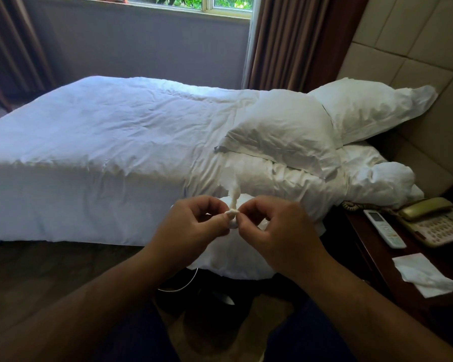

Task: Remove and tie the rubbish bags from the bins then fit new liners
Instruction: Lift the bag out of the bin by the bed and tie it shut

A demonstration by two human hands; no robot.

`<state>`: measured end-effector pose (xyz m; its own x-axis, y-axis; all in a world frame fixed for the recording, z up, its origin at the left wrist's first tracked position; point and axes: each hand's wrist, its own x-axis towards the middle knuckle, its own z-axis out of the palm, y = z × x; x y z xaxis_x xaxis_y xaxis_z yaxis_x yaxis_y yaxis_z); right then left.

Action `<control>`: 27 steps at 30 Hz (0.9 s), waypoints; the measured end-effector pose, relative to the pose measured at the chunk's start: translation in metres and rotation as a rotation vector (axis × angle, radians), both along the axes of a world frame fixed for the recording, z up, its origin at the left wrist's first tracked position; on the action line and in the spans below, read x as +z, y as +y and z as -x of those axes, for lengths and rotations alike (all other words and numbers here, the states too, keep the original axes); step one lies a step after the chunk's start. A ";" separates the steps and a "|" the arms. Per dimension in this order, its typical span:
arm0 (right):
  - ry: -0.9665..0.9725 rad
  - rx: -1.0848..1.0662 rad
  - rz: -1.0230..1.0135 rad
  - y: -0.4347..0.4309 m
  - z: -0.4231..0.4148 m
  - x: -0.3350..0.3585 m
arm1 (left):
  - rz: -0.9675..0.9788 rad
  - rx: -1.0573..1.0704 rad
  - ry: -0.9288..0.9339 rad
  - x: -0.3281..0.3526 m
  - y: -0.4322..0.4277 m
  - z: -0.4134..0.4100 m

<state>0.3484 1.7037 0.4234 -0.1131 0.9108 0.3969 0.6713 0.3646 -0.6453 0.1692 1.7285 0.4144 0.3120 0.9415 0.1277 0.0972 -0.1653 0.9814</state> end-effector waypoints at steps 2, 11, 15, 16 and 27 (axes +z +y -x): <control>-0.049 0.015 -0.042 0.000 0.000 0.001 | -0.036 -0.002 0.072 0.002 0.002 0.001; -0.204 0.040 -0.153 0.003 0.003 -0.003 | -0.121 -0.051 0.249 -0.002 0.005 -0.001; -0.113 0.018 -0.143 0.002 0.005 -0.008 | 0.061 -0.115 0.103 0.000 0.002 -0.001; -0.054 -0.001 -0.130 0.001 0.006 -0.008 | 0.120 -0.122 0.042 0.000 0.001 -0.002; 0.244 -0.007 0.045 -0.005 0.003 0.004 | 0.279 -0.121 -0.257 -0.003 0.005 -0.001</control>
<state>0.3454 1.6985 0.4271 -0.0125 0.9288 0.3703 0.4958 0.3273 -0.8044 0.1699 1.7331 0.4111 0.4137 0.9096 -0.0394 -0.1614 0.1158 0.9801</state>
